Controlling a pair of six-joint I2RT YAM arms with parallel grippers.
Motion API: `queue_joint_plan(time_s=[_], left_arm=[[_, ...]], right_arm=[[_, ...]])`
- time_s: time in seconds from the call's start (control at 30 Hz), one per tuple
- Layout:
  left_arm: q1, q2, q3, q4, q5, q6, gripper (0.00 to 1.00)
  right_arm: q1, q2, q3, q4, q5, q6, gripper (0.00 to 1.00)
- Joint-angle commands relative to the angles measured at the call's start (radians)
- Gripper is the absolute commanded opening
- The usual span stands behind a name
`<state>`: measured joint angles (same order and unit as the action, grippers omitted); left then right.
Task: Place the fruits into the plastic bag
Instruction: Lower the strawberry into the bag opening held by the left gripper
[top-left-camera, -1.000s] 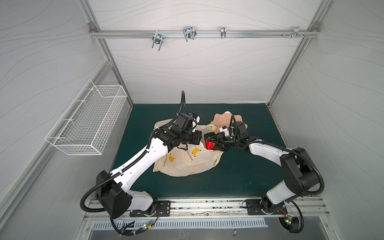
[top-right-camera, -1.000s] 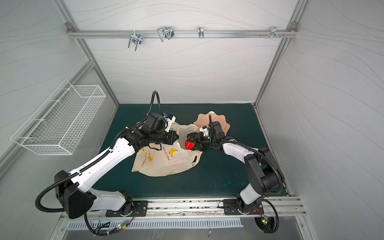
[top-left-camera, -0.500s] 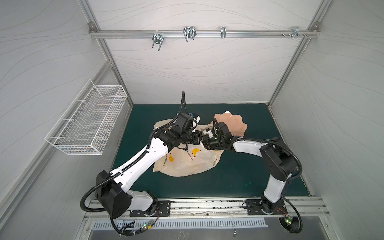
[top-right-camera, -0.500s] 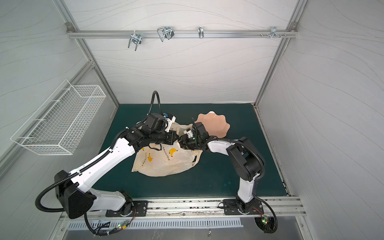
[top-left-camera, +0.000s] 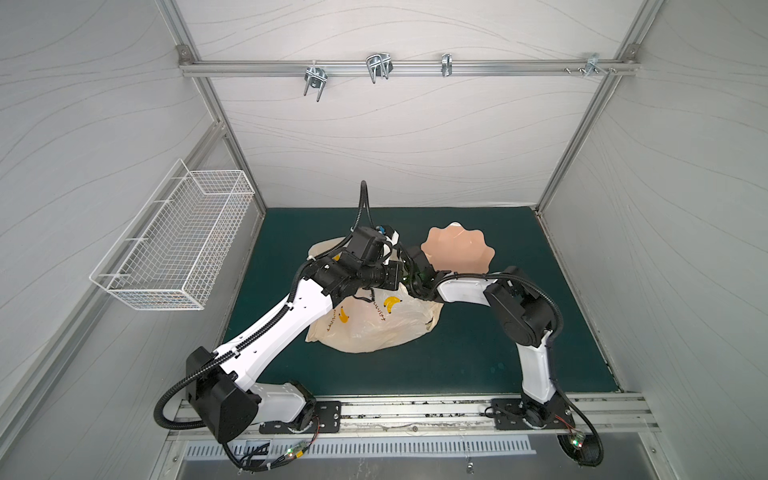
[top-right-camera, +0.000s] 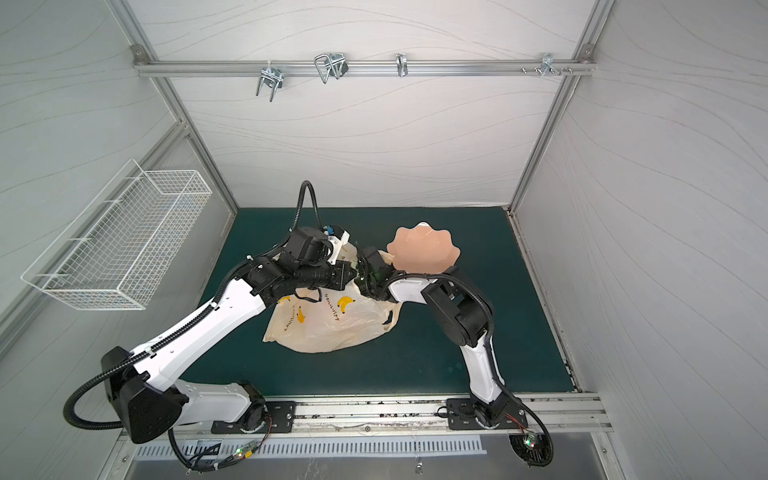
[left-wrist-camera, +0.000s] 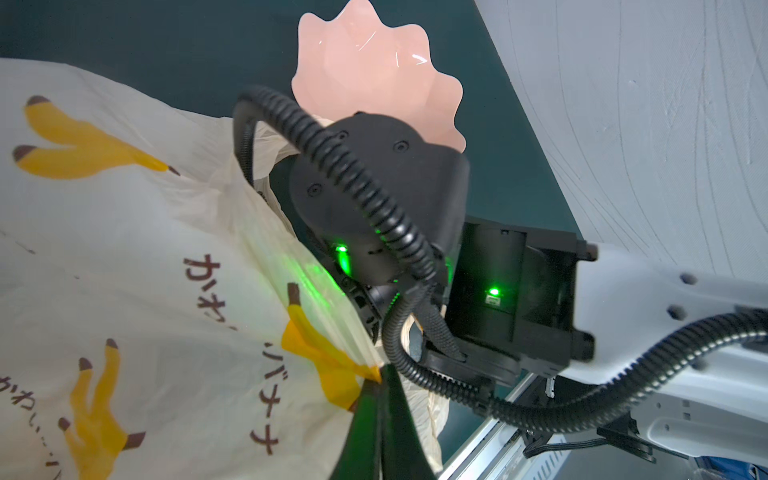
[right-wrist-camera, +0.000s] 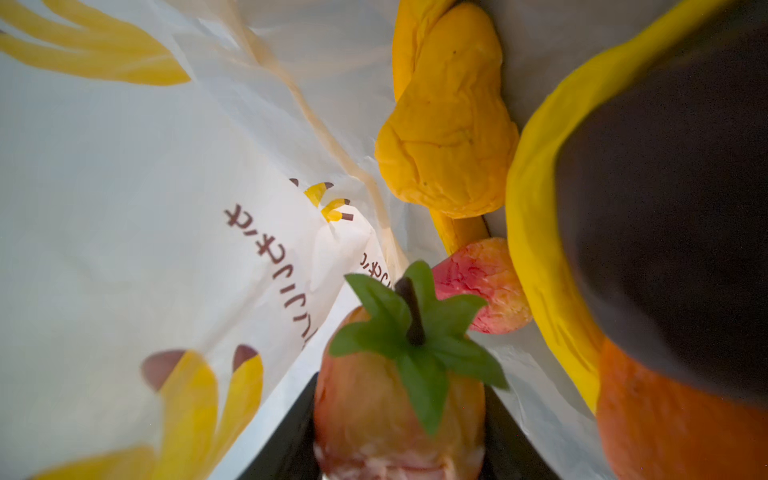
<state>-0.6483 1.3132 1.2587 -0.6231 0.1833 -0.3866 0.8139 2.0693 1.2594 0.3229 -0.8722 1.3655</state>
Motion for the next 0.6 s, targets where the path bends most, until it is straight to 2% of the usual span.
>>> queue_joint_plan(time_s=[0.0, 0.07, 0.13, 0.4, 0.57], left_arm=[[-0.005, -0.021, -0.011, 0.014, -0.017, -0.009, 0.00], [-0.005, -0.025, -0.015, 0.014, -0.020, -0.014, 0.00], [-0.005, -0.028, -0.021, 0.016, -0.021, -0.018, 0.00], [-0.005, -0.038, -0.028, 0.006, -0.035, -0.019, 0.00], [-0.005, -0.040, -0.033, 0.009, -0.037, -0.024, 0.00]], right_arm=[[0.020, 0.045, 0.054, -0.037, -0.044, 0.033, 0.37], [0.028, 0.067, 0.085, -0.087, -0.059, 0.022, 0.40], [0.033, 0.082, 0.097, -0.107, -0.068, 0.014, 0.48], [0.036, 0.070, 0.086, -0.107, -0.099, -0.006, 0.89], [0.029, 0.048, 0.078, -0.107, -0.110, -0.018, 0.99]])
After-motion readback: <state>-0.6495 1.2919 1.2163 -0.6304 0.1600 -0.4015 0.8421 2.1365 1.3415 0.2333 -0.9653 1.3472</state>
